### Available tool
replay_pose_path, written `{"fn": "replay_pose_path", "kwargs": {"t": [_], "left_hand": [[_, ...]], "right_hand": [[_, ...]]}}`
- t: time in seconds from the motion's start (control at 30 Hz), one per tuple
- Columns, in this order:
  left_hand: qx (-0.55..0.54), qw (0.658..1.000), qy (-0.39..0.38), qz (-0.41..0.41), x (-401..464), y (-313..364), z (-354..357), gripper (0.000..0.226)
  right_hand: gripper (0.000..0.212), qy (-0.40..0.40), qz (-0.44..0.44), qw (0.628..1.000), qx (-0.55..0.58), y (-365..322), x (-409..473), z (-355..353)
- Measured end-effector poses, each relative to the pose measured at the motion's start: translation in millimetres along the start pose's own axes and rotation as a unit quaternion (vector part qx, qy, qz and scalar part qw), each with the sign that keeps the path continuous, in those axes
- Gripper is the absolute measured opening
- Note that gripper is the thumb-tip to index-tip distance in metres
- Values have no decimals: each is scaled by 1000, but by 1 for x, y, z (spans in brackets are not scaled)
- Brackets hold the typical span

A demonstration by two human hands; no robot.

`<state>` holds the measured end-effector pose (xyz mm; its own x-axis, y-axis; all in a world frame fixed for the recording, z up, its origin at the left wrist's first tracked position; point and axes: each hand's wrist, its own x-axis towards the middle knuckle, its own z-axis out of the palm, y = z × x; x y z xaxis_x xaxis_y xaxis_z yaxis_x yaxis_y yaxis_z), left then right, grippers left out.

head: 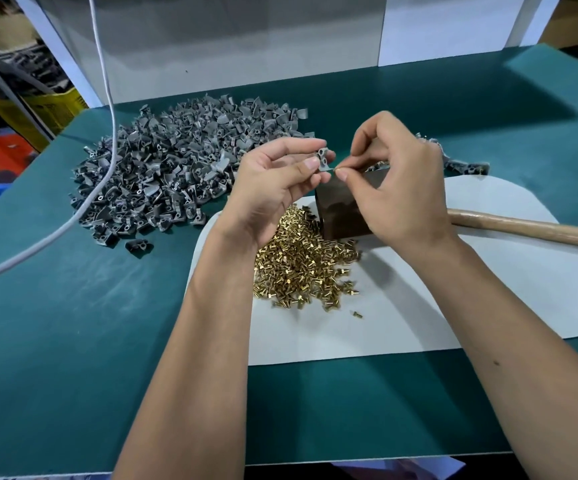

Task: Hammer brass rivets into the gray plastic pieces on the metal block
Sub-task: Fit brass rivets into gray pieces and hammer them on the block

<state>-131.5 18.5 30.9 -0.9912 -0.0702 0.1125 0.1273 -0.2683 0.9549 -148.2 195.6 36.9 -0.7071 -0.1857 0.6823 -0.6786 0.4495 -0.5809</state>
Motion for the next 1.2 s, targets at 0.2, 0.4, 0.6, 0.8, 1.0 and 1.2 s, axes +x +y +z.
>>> {"fn": "replay_pose_path", "kwargs": {"t": [0.2,0.4,0.6,0.8,1.0,1.2], "left_hand": [[14,1000,-9,1,0,-2,0,24],[11,999,-29,8,-1,-4,6,25],[12,999,-31,10,-1,-5,6,27],[-4,1000,-20,14,1,-10,9,26],[27,999,-18,9,0,-9,8,26],[56,998,-15,16,-1,-6,7,27]], "right_hand": [[26,11,-24,999,-19,3,0,2],[25,9,-13,1000,-24,2,0,2],[25,7,-3,1000,-18,2,0,1],[26,21,-1,1000,-2,3,0,3],[37,-23,14,1000,3,5,2,1],[44,-30,34,999,2,2,1,4]]}}
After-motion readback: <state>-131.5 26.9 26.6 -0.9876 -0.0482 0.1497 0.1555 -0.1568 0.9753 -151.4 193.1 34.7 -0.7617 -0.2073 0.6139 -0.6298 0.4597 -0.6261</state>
